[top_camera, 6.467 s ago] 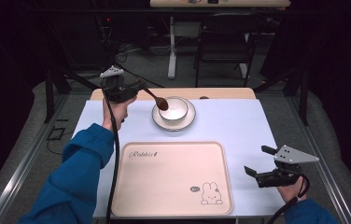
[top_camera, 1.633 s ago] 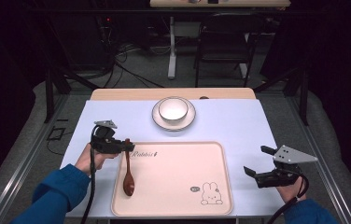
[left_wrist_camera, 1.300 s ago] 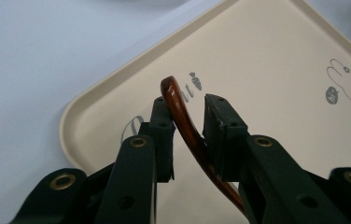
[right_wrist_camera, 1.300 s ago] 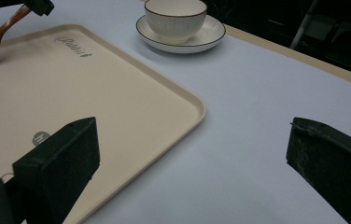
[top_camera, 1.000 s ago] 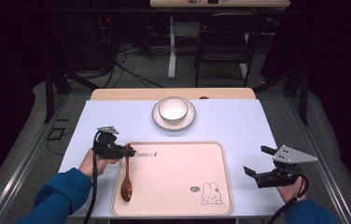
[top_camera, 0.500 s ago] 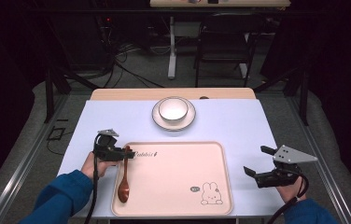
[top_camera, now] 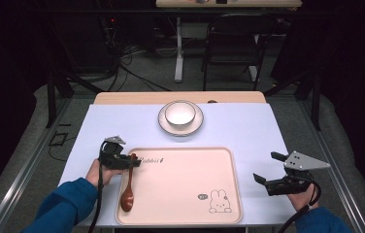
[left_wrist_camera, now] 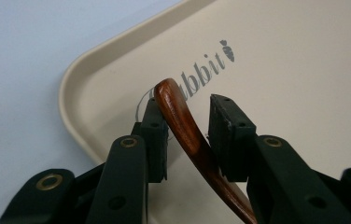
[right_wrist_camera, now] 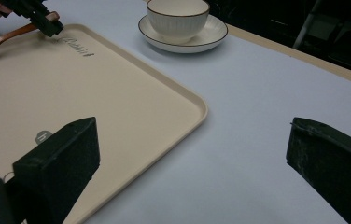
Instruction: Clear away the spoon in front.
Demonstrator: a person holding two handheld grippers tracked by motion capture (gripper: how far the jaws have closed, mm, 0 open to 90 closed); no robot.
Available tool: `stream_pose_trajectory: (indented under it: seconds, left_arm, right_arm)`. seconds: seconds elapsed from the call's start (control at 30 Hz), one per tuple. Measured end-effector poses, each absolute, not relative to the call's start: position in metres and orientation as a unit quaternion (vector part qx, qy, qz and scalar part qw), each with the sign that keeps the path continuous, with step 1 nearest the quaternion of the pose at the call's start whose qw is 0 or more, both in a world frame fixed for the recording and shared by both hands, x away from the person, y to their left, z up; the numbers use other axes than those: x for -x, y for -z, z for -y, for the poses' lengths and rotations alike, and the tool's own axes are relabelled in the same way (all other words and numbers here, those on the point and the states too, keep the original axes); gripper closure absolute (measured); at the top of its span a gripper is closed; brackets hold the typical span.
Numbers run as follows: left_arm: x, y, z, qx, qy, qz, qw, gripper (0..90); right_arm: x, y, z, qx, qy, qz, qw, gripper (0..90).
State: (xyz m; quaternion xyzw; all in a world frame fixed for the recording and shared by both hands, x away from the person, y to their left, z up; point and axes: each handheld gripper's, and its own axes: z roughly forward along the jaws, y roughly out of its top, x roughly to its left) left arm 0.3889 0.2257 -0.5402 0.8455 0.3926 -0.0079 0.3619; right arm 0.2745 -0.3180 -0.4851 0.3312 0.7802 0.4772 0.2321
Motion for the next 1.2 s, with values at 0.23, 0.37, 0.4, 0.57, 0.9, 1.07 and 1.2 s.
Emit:
stream_pose_trajectory:
  seconds: [0.23,0.37,0.4,0.57,0.9,1.07,1.2]
  left_arm:
    - [-0.388,0.543,-0.223,-0.855,-0.006,-0.386,0.348,63.8]
    - [-0.387,0.543,-0.223,-0.857,-0.014,-0.383,0.345,59.1]
    - [-0.387,0.543,-0.222,-0.856,-0.014,-0.383,0.346,58.0]
    - [-0.386,0.54,-0.222,-0.858,-0.035,-0.376,0.349,49.4]
    - [-0.38,0.524,-0.224,-0.851,-0.071,-0.365,0.37,25.0]
    - [-0.371,0.502,-0.228,-0.851,-0.112,-0.351,0.374,18.6]
    - [-0.36,0.482,-0.233,-0.847,-0.151,-0.34,0.379,16.1]
  right_arm:
    - [-0.275,0.485,0.318,-0.33,-0.477,-0.781,0.233,2.1]
    - [-0.275,0.485,0.317,-0.33,-0.478,-0.781,0.231,2.1]
    - [-0.275,0.485,0.317,-0.33,-0.477,-0.781,0.231,2.2]
    - [-0.275,0.485,0.317,-0.33,-0.477,-0.781,0.231,2.1]
    - [-0.274,0.485,0.317,-0.331,-0.475,-0.782,0.233,2.2]
    - [-0.273,0.485,0.317,-0.331,-0.476,-0.781,0.232,2.2]
    - [-0.273,0.485,0.317,-0.331,-0.475,-0.782,0.233,2.2]
